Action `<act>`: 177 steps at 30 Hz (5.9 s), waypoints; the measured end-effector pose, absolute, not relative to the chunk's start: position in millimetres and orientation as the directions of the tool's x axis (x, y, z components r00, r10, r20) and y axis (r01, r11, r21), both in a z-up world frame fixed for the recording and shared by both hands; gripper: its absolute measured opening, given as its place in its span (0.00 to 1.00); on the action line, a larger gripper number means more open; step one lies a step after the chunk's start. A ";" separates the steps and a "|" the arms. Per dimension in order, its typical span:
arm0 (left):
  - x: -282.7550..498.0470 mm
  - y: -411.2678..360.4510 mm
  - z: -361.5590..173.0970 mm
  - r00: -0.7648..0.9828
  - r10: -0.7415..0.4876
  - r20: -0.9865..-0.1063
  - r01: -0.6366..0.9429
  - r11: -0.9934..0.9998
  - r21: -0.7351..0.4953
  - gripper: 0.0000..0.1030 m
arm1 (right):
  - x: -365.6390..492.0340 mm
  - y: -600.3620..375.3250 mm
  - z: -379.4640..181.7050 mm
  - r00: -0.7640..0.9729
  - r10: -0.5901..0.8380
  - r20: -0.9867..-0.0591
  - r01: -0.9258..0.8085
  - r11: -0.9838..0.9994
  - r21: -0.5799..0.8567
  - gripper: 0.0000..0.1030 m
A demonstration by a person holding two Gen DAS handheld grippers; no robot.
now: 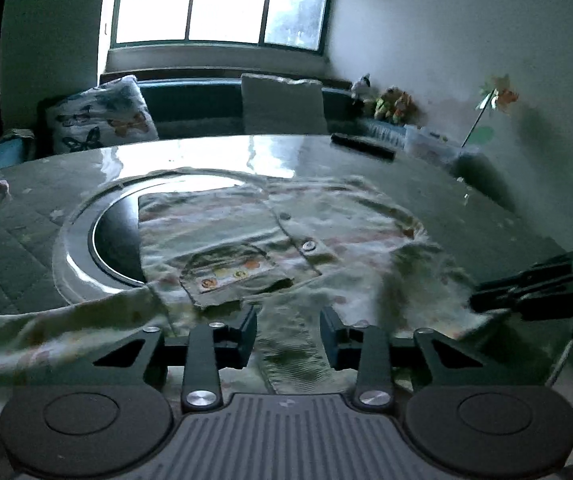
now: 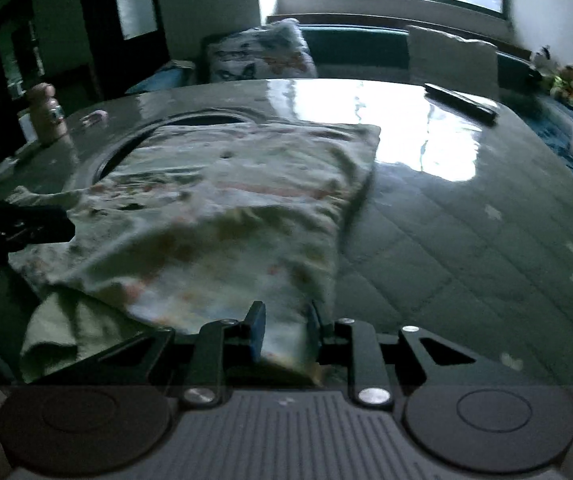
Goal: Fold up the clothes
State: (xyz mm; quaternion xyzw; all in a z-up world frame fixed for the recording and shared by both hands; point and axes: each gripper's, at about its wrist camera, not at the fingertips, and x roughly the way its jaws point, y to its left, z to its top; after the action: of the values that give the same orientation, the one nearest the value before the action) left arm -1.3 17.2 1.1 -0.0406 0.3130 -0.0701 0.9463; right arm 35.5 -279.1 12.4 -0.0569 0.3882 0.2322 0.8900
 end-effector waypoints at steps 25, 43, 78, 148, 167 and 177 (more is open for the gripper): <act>15.7 6.3 8.3 0.852 -0.070 -0.519 0.070 0.997 -0.020 0.03 | 90.7 -250.9 5.5 0.640 0.406 -0.652 -0.503 0.863 0.044 0.22; 8.6 7.5 -5.5 0.792 -0.103 -0.602 0.085 0.995 -0.058 0.09 | 79.6 -197.4 10.3 0.559 0.534 -0.635 -0.632 0.770 0.091 0.23; -58.5 182.0 -10.4 0.621 0.472 -0.625 -0.632 0.773 -0.044 0.31 | 4.3 -139.9 9.6 0.442 0.631 -0.637 -0.820 0.572 -0.003 0.31; -2.3 40.7 1.2 0.804 -0.121 -0.582 0.034 0.987 -0.157 0.32 | 64.9 -231.0 2.1 0.585 0.500 -0.638 -0.469 0.851 0.236 0.08; 11.5 54.7 0.8 0.798 -0.072 -0.598 0.006 0.994 -0.112 0.26 | 71.8 -230.3 17.9 0.654 0.458 -0.602 -0.468 0.870 0.153 0.11; 43.8 45.6 -14.3 0.770 -0.079 -0.633 0.034 0.996 -0.082 0.21 | 79.5 -209.9 8.9 0.594 0.515 -0.618 -0.558 0.817 0.146 0.11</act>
State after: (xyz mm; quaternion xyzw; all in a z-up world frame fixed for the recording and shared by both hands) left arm 43.8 45.6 -14.3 -0.0328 0.3375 -0.0301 0.9403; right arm 79.5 -209.9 8.9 -0.0316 0.3357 0.3007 0.8921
